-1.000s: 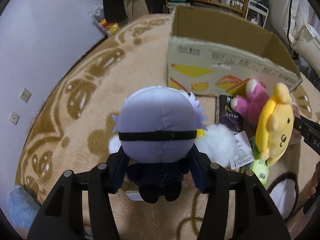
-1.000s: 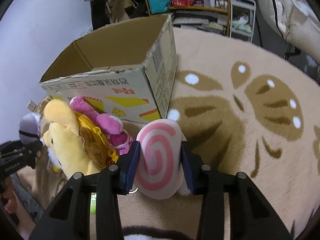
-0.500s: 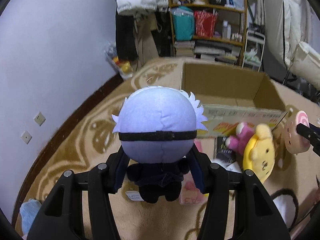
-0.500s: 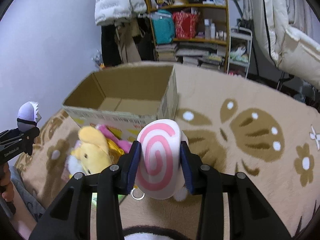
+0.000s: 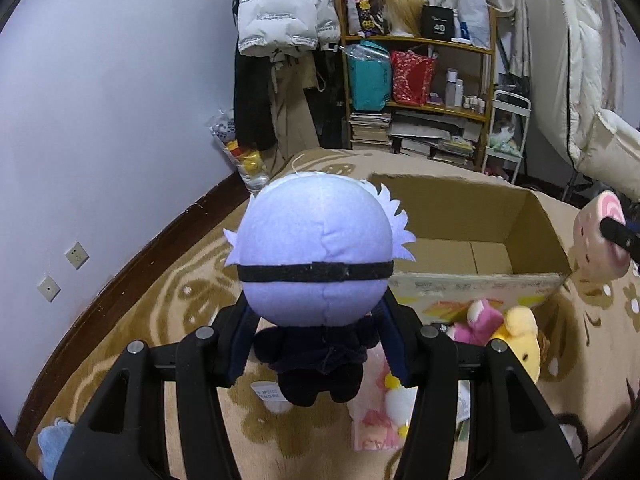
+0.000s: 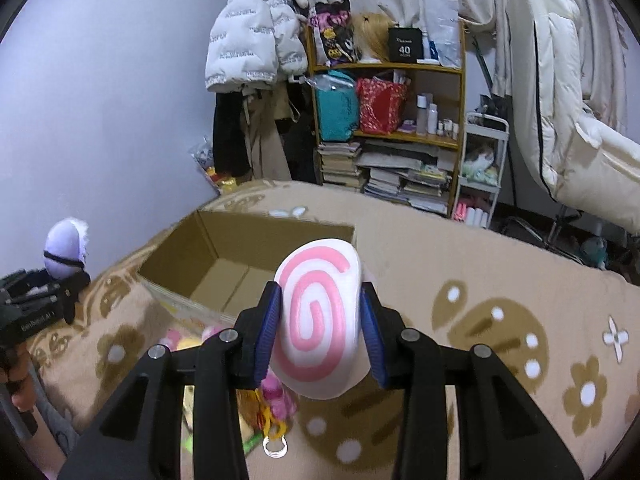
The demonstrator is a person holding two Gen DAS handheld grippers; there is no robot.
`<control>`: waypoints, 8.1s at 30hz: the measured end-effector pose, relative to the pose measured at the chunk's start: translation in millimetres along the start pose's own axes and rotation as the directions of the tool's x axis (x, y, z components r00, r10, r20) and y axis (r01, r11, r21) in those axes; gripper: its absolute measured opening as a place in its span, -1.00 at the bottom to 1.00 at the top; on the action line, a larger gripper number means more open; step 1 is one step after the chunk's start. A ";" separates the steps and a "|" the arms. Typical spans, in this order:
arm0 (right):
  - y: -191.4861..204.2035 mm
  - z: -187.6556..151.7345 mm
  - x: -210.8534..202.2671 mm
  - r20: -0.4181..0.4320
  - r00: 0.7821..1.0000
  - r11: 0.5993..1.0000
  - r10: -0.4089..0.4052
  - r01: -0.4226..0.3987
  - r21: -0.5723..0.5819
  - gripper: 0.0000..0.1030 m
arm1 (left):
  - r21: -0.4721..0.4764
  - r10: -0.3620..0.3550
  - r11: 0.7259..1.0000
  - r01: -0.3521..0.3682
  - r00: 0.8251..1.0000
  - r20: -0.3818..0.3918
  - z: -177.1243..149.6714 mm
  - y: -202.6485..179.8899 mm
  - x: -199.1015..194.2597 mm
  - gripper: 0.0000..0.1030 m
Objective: Organize soft objects
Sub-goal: 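Carry the doll with the left gripper while the right carries the cushion into the box, then release both toys in the box and withdraw both grippers, then grasp the yellow dog plush with the right gripper while the left grasps the white fluffy plush, then lift the dog plush with the right gripper while the left carries the fluffy plush to the box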
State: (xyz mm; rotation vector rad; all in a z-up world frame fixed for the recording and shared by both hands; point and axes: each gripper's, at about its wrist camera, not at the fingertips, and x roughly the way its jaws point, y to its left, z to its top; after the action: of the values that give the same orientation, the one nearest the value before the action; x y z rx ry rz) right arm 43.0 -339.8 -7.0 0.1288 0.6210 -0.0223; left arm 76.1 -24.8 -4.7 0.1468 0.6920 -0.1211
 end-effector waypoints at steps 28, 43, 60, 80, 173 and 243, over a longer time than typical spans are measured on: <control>14.2 24.2 104.8 -0.091 0.991 0.995 0.098 -0.099 -0.003 -0.14 | 0.133 -0.108 0.985 0.115 0.993 -0.057 68.8 -67.3 89.7 0.10; 11.0 27.2 92.4 -0.051 0.993 0.993 0.107 -0.104 0.056 0.96 | 0.150 -0.070 0.986 0.072 0.997 -0.019 63.7 -60.0 79.5 0.92; 17.7 7.8 42.8 -0.046 0.994 0.994 0.098 -0.095 0.059 1.00 | 0.131 0.005 0.991 -0.001 0.999 -0.035 43.1 -26.3 24.9 0.97; 46.0 -37.2 17.9 -0.096 0.989 0.993 0.115 -0.114 0.023 1.00 | 0.097 -0.002 0.995 0.015 0.991 -0.133 -1.6 -15.8 2.9 0.97; 39.2 -93.9 87.4 -0.349 0.920 0.982 0.179 -0.143 0.128 0.45 | 0.287 -0.108 0.919 0.270 0.873 -0.475 -86.4 -99.6 84.9 -0.14; 7.4 -66.9 32.3 -0.181 0.957 0.955 0.226 -0.181 0.233 0.22 | 0.052 -0.218 0.967 0.250 0.916 -0.338 -36.0 -39.3 52.2 -0.71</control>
State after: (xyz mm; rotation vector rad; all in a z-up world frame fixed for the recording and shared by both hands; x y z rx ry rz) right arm 31.0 -323.3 -78.8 0.4090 0.8091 0.1267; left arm 87.1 -60.3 -69.3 0.1761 1.0393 -0.3665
